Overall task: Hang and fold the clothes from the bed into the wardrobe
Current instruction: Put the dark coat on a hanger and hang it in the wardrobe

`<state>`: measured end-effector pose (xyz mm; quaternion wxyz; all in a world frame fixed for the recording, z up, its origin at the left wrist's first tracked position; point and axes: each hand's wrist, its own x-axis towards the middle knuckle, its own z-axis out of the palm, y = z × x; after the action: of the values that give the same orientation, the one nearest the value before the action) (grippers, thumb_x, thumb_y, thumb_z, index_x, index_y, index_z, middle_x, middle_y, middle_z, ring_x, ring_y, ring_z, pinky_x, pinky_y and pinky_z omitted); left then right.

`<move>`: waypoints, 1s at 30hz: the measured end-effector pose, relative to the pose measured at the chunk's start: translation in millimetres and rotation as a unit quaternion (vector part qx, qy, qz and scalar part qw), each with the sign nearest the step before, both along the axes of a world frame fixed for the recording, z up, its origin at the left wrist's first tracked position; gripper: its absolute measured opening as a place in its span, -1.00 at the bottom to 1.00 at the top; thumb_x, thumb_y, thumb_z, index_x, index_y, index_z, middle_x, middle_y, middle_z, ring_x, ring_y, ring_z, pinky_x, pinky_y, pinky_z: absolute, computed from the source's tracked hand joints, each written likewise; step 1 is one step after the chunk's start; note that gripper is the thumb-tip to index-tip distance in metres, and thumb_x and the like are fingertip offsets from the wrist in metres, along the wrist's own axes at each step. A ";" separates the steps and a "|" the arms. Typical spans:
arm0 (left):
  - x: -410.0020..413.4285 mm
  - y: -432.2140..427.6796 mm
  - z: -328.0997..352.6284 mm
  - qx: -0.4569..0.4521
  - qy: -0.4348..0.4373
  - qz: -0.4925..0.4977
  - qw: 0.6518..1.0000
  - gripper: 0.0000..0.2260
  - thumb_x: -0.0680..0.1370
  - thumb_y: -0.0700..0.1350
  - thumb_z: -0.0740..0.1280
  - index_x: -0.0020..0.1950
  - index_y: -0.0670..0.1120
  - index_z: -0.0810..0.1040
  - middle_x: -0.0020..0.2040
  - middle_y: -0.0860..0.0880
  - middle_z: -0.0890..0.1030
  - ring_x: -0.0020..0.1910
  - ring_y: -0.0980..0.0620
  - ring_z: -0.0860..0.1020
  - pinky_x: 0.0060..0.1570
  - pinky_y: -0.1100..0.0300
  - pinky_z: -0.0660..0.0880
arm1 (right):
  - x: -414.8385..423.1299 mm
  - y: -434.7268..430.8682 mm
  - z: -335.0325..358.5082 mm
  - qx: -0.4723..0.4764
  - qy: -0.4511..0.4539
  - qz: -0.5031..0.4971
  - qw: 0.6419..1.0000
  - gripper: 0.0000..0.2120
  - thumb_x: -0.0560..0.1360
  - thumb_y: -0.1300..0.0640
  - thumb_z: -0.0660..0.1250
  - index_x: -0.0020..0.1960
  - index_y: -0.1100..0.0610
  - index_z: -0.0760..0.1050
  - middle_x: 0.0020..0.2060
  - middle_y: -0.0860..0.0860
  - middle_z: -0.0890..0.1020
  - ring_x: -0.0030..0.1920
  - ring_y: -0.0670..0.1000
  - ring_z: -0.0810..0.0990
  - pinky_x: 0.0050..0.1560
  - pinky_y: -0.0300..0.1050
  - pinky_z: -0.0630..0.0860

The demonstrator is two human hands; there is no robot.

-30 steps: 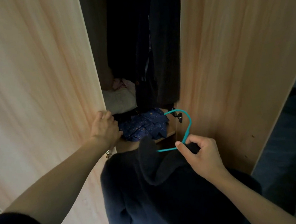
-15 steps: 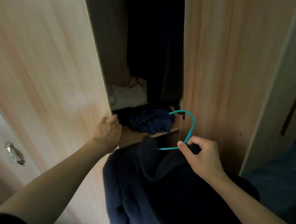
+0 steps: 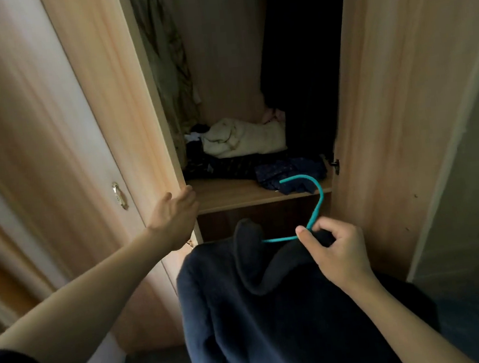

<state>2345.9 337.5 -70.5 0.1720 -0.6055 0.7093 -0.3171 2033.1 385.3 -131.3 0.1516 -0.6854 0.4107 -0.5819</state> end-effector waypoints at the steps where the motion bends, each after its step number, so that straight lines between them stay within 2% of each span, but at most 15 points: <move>1: 4.6 9.4 1.1 0.002 0.001 0.005 1.000 -0.53 0.58 -0.06 0.18 0.49 -0.09 0.28 0.55 -0.07 0.21 0.59 -0.03 0.02 0.32 0.02 0.31 | 5.4 2.1 0.7 0.000 0.003 0.008 1.000 -0.74 0.49 -0.10 0.40 -0.35 -0.15 0.47 -0.44 -0.13 0.55 -0.40 -0.08 0.57 -0.40 -0.37 0.41; 4: 20.2 33.3 6.0 -0.002 0.004 0.009 1.000 -0.57 0.57 -0.03 0.20 0.43 -0.07 0.36 0.46 -0.04 0.33 0.54 -0.03 0.13 0.23 0.04 0.37 | 27.5 6.5 3.3 0.009 0.016 0.030 0.999 -0.75 0.49 -0.11 0.39 -0.31 -0.04 0.54 -0.42 -0.11 0.59 -0.36 -0.07 0.61 -0.37 -0.18 0.55; 7: 40.4 54.1 7.9 -0.017 0.016 0.002 1.000 -0.63 0.57 -0.02 0.21 0.36 -0.05 0.44 0.35 -0.01 0.41 0.45 -0.02 0.23 0.16 0.07 0.39 | 51.3 9.6 5.9 0.008 0.032 0.043 0.999 -0.75 0.49 -0.05 0.42 -0.32 0.00 0.54 -0.43 -0.09 0.58 -0.37 -0.05 0.61 -0.35 -0.09 0.56; 9: 58.7 67.5 5.8 -0.021 0.030 0.007 0.999 -0.64 0.56 -0.04 0.19 0.34 -0.05 0.46 0.32 -0.01 0.42 0.43 -0.02 0.24 0.12 0.09 0.39 | 68.7 12.6 7.9 0.008 0.041 0.049 0.998 -0.74 0.49 -0.02 0.44 -0.34 0.00 0.52 -0.44 -0.08 0.57 -0.38 -0.04 0.60 -0.38 -0.13 0.54; 13: 97.6 89.0 2.6 -0.032 0.058 0.021 0.998 -0.62 0.49 -0.07 0.21 0.30 -0.03 0.50 0.26 0.04 0.46 0.37 0.00 0.27 0.00 0.14 0.39 | 101.3 17.5 11.8 0.011 0.045 0.066 0.997 -0.73 0.49 0.02 0.45 -0.36 -0.04 0.50 -0.43 -0.12 0.57 -0.38 -0.07 0.59 -0.40 -0.36 0.44; 18: 146.5 112.1 -1.3 -0.023 0.064 0.100 0.993 -0.70 0.50 -0.04 0.22 0.20 0.03 0.56 0.21 0.07 0.47 0.34 -0.01 0.28 -0.11 0.14 0.28 | 144.8 22.1 11.9 0.018 0.032 0.081 0.996 -0.68 0.48 0.05 0.47 -0.40 -0.03 0.46 -0.46 -0.09 0.54 -0.42 -0.05 0.55 -0.41 -0.36 0.43; 21: 175.6 117.5 -1.9 -0.028 0.095 0.165 0.981 -0.70 0.53 0.04 0.26 0.24 0.06 0.55 0.22 0.10 0.48 0.33 0.02 0.28 -0.05 0.14 0.31 | 169.7 24.6 10.8 0.014 0.017 0.085 0.996 -0.64 0.47 0.07 0.47 -0.43 -0.01 0.42 -0.49 -0.07 0.50 -0.45 -0.06 0.49 -0.40 -0.39 0.37; 24: 206.4 125.8 -3.2 -0.031 0.101 0.203 0.973 -0.64 0.57 0.05 0.24 0.36 0.07 0.47 0.34 0.09 0.42 0.41 0.04 0.22 0.08 0.13 0.37 | 188.5 26.6 12.3 0.012 0.014 0.088 0.996 -0.62 0.48 0.09 0.48 -0.44 -0.05 0.40 -0.50 -0.11 0.50 -0.45 -0.09 0.49 -0.38 -0.45 0.35; 27: 212.4 129.2 -12.6 -0.026 0.069 0.179 0.981 -0.60 0.57 0.00 0.20 0.41 0.03 0.42 0.46 0.06 0.30 0.52 0.03 0.09 0.12 0.09 0.33 | 202.3 27.1 14.5 0.019 0.008 0.091 0.996 -0.63 0.48 0.07 0.47 -0.43 -0.04 0.41 -0.49 -0.13 0.51 -0.44 -0.10 0.51 -0.37 -0.41 0.41; 30: 199.8 126.3 -19.0 -0.032 0.077 0.153 0.985 -0.59 0.56 -0.02 0.17 0.40 -0.02 0.40 0.44 0.03 0.31 0.52 0.01 0.08 0.11 0.07 0.30 | 209.6 26.5 17.7 0.035 0.001 0.082 0.996 -0.66 0.49 0.04 0.45 -0.42 -0.01 0.44 -0.46 -0.11 0.55 -0.41 -0.08 0.55 -0.37 -0.32 0.48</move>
<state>2545.8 463.8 -89.5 0.1435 -0.7346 0.6093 -0.2618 2242.7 411.9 -113.6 0.2222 -0.7117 0.3733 -0.5521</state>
